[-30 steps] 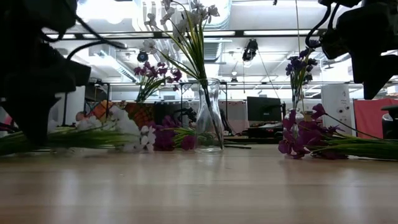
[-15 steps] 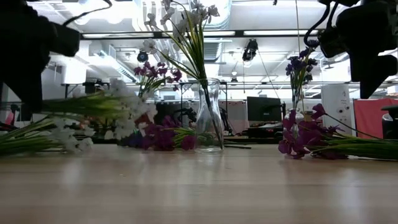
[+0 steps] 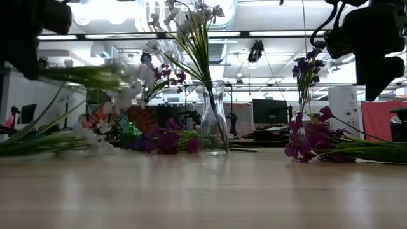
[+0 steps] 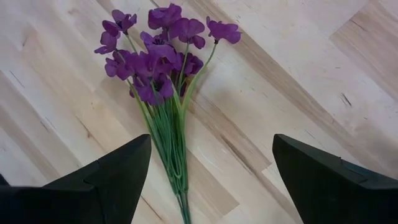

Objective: Sort flowers into vase by color
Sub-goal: Put the top white flowers into the bottom transparent flower vase

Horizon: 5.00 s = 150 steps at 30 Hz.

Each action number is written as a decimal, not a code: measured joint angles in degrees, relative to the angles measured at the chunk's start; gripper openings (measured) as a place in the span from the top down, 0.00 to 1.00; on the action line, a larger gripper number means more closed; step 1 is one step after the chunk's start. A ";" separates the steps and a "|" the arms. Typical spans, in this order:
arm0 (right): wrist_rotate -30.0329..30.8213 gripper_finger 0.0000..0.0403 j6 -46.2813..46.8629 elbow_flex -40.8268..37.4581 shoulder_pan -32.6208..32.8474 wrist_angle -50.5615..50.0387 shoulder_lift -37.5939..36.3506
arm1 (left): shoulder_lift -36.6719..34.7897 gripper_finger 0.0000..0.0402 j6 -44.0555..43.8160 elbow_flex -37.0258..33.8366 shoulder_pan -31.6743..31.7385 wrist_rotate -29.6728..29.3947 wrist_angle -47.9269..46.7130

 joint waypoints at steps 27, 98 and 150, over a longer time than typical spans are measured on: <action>0.02 0.19 -1.12 0.00 0.02 1.22 -0.04 | 11.19 0.97 -5.09 34.95 -0.11 16.01 -30.74; 17.90 0.19 -56.80 -0.20 13.37 82.23 17.55 | 21.25 0.98 91.63 -13.28 8.03 2.96 117.55; 14.38 0.83 -59.96 19.32 14.90 83.56 37.06 | 30.70 0.69 86.50 -7.97 7.93 -7.16 116.34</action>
